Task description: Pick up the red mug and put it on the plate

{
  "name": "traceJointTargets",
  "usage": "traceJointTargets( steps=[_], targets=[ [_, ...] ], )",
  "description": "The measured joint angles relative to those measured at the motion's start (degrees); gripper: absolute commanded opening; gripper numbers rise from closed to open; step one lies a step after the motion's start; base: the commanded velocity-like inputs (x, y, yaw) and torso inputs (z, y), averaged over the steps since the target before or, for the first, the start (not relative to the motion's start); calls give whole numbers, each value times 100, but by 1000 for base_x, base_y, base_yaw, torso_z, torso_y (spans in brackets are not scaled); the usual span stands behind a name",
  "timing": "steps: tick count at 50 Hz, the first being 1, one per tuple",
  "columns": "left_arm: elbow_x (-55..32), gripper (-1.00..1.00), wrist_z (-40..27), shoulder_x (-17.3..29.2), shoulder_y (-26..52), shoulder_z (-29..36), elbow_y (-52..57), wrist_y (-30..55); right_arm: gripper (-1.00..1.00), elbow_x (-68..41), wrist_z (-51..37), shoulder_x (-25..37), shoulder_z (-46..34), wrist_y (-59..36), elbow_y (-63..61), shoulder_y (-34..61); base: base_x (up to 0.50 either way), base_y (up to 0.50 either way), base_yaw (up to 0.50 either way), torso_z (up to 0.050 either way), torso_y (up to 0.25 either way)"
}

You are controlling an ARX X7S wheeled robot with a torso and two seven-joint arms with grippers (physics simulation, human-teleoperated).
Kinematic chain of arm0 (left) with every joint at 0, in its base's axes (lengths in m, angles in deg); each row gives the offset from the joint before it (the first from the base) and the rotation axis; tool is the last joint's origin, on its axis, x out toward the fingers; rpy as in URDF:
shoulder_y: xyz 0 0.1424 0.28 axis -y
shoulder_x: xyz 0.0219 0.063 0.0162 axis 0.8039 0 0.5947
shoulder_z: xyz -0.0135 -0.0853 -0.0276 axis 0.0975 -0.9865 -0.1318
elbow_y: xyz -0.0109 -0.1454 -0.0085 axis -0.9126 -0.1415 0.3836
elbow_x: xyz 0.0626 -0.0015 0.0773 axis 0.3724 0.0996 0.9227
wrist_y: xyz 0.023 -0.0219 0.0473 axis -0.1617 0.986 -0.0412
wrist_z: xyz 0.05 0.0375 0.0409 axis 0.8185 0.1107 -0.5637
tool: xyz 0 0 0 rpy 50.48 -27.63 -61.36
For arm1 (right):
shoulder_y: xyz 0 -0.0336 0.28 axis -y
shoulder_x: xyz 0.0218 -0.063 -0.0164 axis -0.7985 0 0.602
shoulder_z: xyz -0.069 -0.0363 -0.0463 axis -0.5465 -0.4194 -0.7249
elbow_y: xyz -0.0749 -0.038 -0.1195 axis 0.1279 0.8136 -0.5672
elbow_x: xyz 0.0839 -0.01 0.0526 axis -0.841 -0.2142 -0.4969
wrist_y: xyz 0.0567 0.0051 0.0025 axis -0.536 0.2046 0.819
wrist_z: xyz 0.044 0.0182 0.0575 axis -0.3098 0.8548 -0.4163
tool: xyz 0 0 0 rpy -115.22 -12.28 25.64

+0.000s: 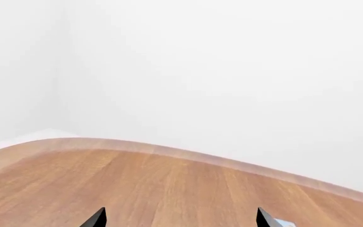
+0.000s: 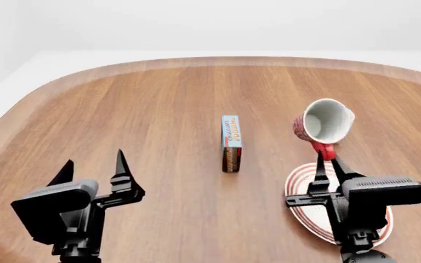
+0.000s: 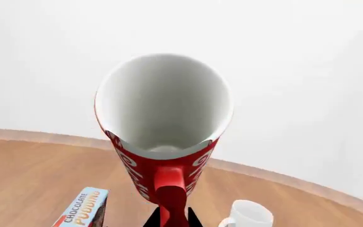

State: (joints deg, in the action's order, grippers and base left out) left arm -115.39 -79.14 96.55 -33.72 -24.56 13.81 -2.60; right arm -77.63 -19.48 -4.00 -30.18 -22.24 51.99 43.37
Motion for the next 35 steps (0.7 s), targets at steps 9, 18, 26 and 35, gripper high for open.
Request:
traceJointTargets(
  steps=[9, 18, 26, 35],
  targets=[
    [-40, 100, -30, 20, 16, -8, 27, 10, -100, -375, -529, 61, 720, -645, -546, -392, 0, 0, 0, 0, 0],
    [-60, 100, -49, 36, 12, 1, 49, -1, -100, -940, -771, 221, 1408, -1397, -1114, -838, 0, 0, 0, 0, 0],
    [-74, 100, -57, 47, 17, 8, 42, -22, -100, -1379, -852, 399, 1763, -2042, -1397, -1026, 0, 0, 0, 0, 1],
    [-83, 100, -66, 58, 17, 20, 29, -49, -100, -1733, -840, 650, 1887, -2706, -1527, -1074, 0, 0, 0, 0, 0]
  ],
)
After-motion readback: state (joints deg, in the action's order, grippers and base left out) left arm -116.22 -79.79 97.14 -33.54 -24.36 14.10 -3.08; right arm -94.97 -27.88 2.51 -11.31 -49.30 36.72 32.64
